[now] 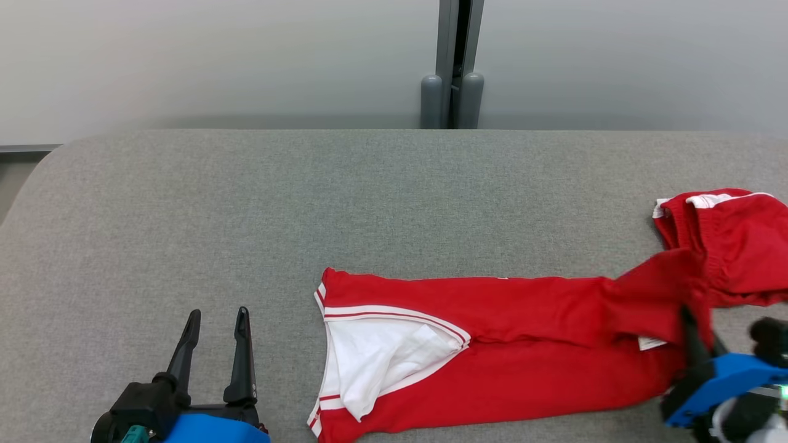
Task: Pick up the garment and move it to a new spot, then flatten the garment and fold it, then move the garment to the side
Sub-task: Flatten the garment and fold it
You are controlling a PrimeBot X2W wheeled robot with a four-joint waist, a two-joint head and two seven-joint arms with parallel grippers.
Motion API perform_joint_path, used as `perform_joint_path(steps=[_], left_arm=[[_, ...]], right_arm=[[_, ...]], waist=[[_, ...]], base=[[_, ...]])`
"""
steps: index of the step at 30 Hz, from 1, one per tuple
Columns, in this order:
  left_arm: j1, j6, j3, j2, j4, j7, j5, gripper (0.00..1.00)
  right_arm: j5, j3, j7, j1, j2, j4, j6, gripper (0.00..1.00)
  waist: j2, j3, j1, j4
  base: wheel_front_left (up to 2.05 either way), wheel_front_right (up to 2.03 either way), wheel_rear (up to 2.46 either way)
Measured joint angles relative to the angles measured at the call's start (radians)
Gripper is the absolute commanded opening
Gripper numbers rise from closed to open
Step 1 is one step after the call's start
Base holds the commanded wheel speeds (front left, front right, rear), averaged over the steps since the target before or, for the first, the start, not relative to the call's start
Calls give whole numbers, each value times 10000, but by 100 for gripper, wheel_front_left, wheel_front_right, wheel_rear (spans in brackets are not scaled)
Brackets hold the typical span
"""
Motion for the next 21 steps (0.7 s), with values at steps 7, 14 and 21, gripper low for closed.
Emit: perform_joint_path(steps=[7, 14, 21], left_arm=[[-71, -163, 8, -90, 128, 0, 88, 100], [-76, -240, 19, -113, 244, -2, 140, 100], [-72, -316, -21, -194, 332, -2, 150, 100]], right_arm=[[1969, 3024, 144, 277, 105, -656, 0, 0], [3216, 5319, -408, -80, 121, -255, 0, 0], [3952, 6786, -1018, -1173, 121, 872, -2, 0]], waist=[[0, -120, 0, 324], [0, -320, 0, 820], [0, -450, 0, 1296]], base=[[0, 0, 0], [0, 0, 0], [0, 0, 0]])
